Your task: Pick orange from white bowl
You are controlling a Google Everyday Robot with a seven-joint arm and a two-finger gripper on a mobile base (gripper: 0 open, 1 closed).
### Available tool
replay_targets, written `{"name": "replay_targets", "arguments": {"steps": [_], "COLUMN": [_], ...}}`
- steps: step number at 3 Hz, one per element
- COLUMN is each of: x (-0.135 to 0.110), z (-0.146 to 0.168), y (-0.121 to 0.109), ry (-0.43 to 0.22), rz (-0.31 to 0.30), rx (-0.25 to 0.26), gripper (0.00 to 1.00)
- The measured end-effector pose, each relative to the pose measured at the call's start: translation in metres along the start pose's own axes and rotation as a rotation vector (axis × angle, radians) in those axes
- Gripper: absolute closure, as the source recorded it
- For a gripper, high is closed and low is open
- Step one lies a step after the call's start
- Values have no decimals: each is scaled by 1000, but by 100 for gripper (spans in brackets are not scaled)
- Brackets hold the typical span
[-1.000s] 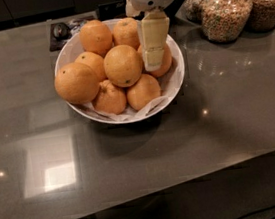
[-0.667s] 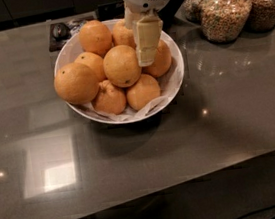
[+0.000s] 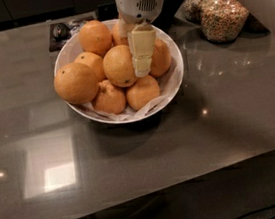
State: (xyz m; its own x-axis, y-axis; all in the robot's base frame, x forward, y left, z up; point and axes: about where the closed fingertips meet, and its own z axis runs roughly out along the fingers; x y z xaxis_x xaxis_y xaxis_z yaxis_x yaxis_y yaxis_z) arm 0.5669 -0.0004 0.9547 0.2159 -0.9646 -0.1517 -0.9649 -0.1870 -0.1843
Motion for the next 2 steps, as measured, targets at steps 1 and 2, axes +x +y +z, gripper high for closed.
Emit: {"name": "replay_targets", "arguments": {"steps": [1, 2], "x": [-2, -10], "z": [1, 13], "y": [1, 6], "ry": [-5, -25], "rz": [-3, -4], "rx": [-10, -54], "gripper": [16, 24]}}
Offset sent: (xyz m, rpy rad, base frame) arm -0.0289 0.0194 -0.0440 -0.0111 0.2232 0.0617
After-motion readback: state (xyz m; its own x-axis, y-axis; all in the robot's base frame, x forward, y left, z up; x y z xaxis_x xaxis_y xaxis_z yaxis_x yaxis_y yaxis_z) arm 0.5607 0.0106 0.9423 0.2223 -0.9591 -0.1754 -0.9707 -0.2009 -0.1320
